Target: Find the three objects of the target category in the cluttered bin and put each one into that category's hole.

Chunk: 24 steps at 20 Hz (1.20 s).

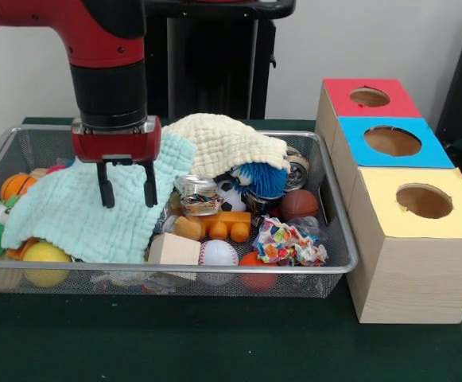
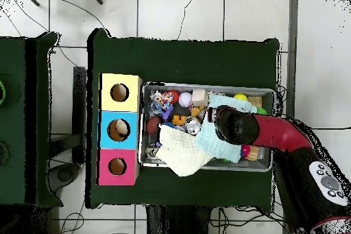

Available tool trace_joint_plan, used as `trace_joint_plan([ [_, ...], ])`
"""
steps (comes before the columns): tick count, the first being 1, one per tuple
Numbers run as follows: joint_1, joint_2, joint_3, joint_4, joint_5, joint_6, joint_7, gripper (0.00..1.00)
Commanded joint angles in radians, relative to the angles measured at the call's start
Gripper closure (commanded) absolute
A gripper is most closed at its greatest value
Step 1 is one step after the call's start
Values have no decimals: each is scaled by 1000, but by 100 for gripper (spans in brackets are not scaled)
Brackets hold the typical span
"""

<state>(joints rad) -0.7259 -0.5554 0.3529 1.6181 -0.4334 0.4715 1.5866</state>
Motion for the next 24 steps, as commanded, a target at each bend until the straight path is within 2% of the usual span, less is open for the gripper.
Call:
trace_joint_plan([
  [1, 12, 59, 32, -79, -86, 104, -142, 0],
  [10, 9, 82, 24, -45, -133, 37, -99, 0],
  [24, 8, 85, 14, 6, -175, -13, -52, 0],
])
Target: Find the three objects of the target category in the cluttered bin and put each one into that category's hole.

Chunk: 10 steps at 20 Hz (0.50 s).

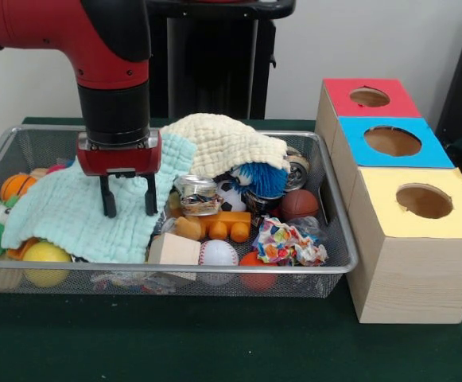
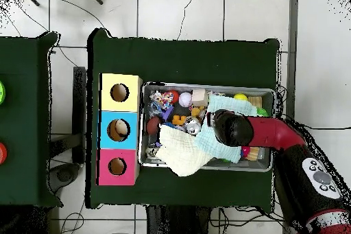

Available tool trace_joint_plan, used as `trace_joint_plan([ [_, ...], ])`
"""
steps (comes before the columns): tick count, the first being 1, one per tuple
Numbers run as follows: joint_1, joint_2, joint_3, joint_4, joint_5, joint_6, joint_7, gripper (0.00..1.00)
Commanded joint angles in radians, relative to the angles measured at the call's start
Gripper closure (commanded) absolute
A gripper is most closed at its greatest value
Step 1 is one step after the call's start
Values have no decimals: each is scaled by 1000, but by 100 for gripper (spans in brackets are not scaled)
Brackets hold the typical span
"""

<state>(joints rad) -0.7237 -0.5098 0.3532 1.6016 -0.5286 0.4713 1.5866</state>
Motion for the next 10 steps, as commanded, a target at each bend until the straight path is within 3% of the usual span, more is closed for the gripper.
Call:
trace_joint_plan([
  [1, 5, 36, 12, 30, -81, -17, -48, 0],
  [10, 7, 33, 5, 49, -86, -39, -31, 0],
])
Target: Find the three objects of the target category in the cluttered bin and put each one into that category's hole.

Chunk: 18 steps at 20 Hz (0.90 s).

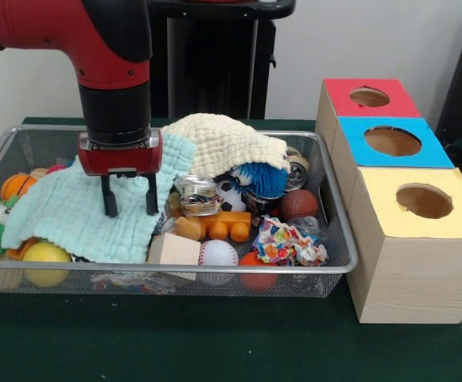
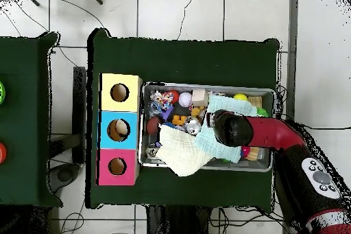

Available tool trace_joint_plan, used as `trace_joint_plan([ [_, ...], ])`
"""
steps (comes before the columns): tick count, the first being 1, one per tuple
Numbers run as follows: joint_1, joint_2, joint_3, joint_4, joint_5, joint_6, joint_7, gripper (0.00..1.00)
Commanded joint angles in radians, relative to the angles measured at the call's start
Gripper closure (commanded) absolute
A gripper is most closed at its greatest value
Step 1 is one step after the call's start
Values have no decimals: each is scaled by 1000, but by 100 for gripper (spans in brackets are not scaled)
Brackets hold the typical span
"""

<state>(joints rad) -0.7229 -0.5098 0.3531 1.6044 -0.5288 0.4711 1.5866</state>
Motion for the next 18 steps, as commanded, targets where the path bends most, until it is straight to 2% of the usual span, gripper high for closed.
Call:
trace_joint_plan([
  [1, 3, 32, 5, 56, -84, -40, -28, 0],
  [8, 5, 25, -24, 105, -102, -118, 18, 0],
  [11, 21, 56, -42, 79, -109, -156, 40, 0],
  [18, 30, 152, -43, -25, -101, -139, 2, 0],
])
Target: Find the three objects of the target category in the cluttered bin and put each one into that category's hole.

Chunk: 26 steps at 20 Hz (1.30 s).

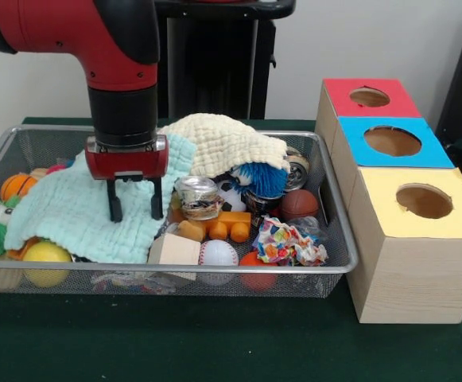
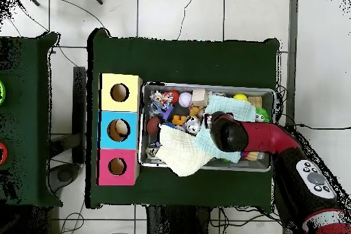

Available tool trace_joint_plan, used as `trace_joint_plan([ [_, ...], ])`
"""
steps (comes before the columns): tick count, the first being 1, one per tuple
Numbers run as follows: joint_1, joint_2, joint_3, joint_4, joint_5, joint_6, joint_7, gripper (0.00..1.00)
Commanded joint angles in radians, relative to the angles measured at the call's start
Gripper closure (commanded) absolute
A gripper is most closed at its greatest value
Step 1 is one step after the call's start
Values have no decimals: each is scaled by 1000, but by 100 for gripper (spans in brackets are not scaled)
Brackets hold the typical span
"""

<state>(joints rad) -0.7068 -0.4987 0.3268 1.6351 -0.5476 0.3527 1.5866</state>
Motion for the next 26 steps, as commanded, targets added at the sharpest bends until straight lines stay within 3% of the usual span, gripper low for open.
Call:
trace_joint_plan([
  [1, 15, 156, -16, -71, -85, -26, -3, 0],
  [11, 50, 240, -29, -180, -97, -40, -5, 0],
  [15, 51, 252, -30, -187, -107, -83, 3, 0],
  [16, 40, 253, -21, -180, -111, -109, 0, 100],
  [26, 67, 214, -54, -153, -92, -112, 25, 100],
])
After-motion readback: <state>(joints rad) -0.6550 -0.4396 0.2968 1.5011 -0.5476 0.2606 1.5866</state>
